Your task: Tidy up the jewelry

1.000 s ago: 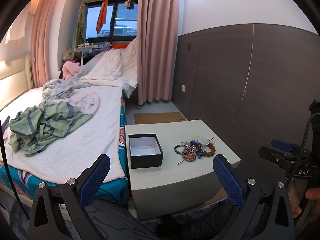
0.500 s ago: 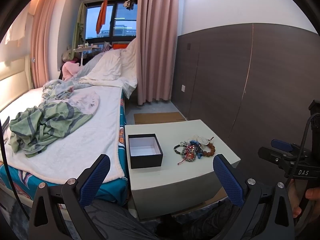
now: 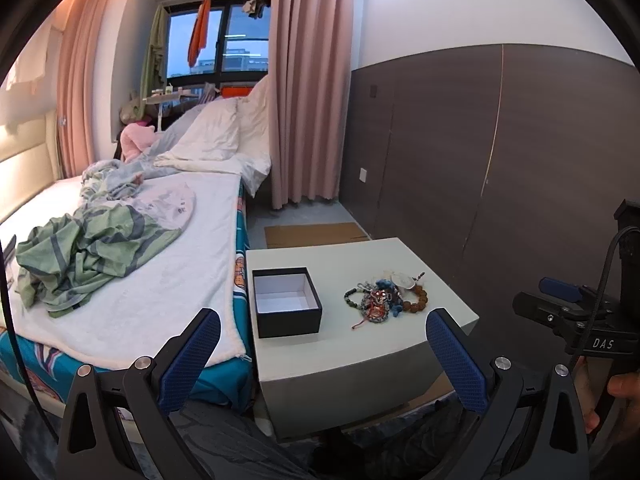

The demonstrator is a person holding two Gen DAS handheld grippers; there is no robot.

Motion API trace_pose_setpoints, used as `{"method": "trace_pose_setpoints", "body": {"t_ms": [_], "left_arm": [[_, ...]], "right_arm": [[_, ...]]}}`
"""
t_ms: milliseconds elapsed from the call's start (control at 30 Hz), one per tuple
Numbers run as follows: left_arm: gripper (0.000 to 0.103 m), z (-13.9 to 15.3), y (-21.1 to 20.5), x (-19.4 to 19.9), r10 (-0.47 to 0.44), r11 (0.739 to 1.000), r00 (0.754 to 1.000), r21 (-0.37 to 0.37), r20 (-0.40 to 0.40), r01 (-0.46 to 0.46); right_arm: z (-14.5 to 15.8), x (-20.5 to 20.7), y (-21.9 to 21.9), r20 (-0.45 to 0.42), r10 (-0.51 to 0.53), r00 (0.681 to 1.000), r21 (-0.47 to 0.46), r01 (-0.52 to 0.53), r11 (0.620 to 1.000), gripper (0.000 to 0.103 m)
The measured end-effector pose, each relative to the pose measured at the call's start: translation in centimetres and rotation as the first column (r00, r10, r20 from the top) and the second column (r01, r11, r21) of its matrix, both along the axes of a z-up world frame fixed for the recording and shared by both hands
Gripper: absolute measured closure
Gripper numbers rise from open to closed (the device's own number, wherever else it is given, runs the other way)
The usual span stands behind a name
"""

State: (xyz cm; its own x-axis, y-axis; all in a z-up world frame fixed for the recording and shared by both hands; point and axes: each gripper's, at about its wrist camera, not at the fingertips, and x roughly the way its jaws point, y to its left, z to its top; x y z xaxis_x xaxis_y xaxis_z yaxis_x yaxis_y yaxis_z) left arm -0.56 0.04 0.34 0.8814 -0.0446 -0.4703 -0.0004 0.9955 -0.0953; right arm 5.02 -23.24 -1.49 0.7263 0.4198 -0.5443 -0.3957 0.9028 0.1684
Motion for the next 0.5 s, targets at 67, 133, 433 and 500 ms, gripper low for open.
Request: {"method": "trace_pose_setpoints", "body": {"t_ms": [67, 133, 433, 500], "left_arm": [[0.001, -0.1, -0.2, 0.6, -0.011, 1.000, 1.000, -0.005, -0.005, 0.011], [0.001, -0.4, -0.3, 0.8, -0.021, 1.000, 1.000, -0.007, -0.009, 0.021], [0.001, -2.2, -2.7, 5.6, -0.109, 0.994, 0.992, -0.013, -0.064, 0.108], [0.001, -2.5, -3.3, 6.5, -0.127, 0.992, 0.989, -0.014, -0.074, 0.127]], "right_arm": [[0.0, 0.3, -0.3, -0.001, -0.005, 1.000, -0.003, 0.005, 1.000, 0.000], [0.0, 0.6, -0.7, -0.001, -0.010, 1.000, -0.002, 0.010, 1.000, 0.000], [-1.6, 3.2, -4.3, -0.040, -0.084, 0.996, 0.017, 0.084, 0.996, 0.000], [-1.9, 3.9, -5.0, -0.048, -0.099, 0.994, 0.019, 0.100, 0.995, 0.000]]}}
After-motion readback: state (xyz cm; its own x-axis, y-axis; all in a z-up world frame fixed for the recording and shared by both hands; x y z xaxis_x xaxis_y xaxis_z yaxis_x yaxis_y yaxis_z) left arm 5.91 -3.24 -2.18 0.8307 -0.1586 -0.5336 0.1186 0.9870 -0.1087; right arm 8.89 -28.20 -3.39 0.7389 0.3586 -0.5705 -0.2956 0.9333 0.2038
